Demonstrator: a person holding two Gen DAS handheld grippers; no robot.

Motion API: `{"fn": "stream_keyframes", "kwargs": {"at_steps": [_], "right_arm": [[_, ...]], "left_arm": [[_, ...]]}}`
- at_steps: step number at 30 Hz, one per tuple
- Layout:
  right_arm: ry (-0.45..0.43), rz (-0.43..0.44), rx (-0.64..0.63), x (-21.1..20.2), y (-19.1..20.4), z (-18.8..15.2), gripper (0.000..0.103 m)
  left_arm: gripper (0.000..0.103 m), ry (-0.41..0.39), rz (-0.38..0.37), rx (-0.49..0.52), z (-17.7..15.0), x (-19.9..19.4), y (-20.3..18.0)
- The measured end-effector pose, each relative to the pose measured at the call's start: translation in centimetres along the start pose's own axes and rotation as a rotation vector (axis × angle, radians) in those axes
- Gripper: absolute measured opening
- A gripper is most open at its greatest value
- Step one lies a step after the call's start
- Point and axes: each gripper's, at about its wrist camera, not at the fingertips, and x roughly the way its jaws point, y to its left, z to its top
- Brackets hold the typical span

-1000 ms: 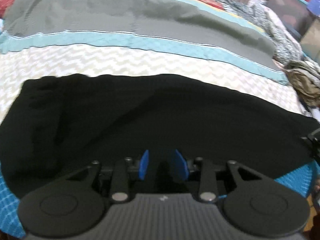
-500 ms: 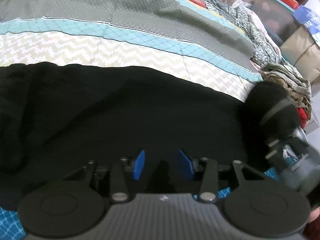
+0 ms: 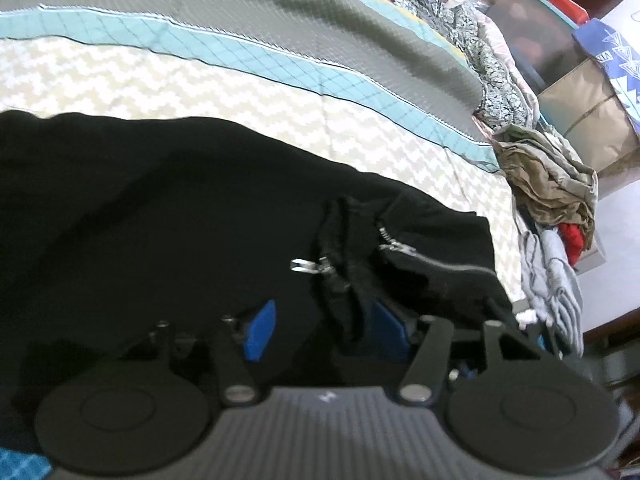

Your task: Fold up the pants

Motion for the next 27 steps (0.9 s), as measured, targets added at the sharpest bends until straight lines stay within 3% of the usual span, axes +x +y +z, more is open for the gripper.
{"fn": "stream_keyframes", "kwargs": {"at_steps": [3, 6, 10, 14, 17, 19, 21, 23, 27], "right_arm": [[-0.009, 0.018, 0.003, -0.4, 0.2, -0.8, 0.055], [-0.026, 0.103, 0.078, -2.1, -0.6, -0.7, 0.055], [-0.089, 0.213, 0.344, -4.1, -4.4, -0.1, 0.053], [-0.097, 0.209, 0.631, -1.8, -7.8, 0.5, 0.053], [-0.005, 0.234, 0.769, 1.8, -7.9, -0.5, 0.053], [0.169, 0.263, 0.757, 5.0, -6.2, -1.8, 0.052], [0.117, 0.230, 0.705, 4.4, -4.9, -1.8, 0.052], [0.136, 0.211, 0.692, 3.6, -4.8, -0.7, 0.051], [0.030, 0.199, 0.800, 0.8, -5.5, 1.3, 0.053]], "left_arm": [[0.058, 0.019, -0.010, -0.004, 0.5, 1.3, -1.0], [0.058, 0.012, -0.008, 0.040, 0.1, 1.5, -1.9], [0.058, 0.026, 0.004, 0.041, -0.8, 1.7, -1.7], [0.057, 0.023, 0.001, 0.020, -1.7, 0.6, -0.4], [0.057, 0.002, 0.011, 0.043, -2.9, -1.6, 0.6], [0.058, -0.021, -0.004, 0.053, -3.9, -4.0, 1.8], [0.059, -0.057, -0.017, 0.048, -5.0, -7.0, 3.5], [0.062, -0.117, -0.028, 0.012, -6.5, -10.6, 6.4], [0.071, -0.271, 0.033, -0.177, -9.0, -16.2, 13.2]]}}
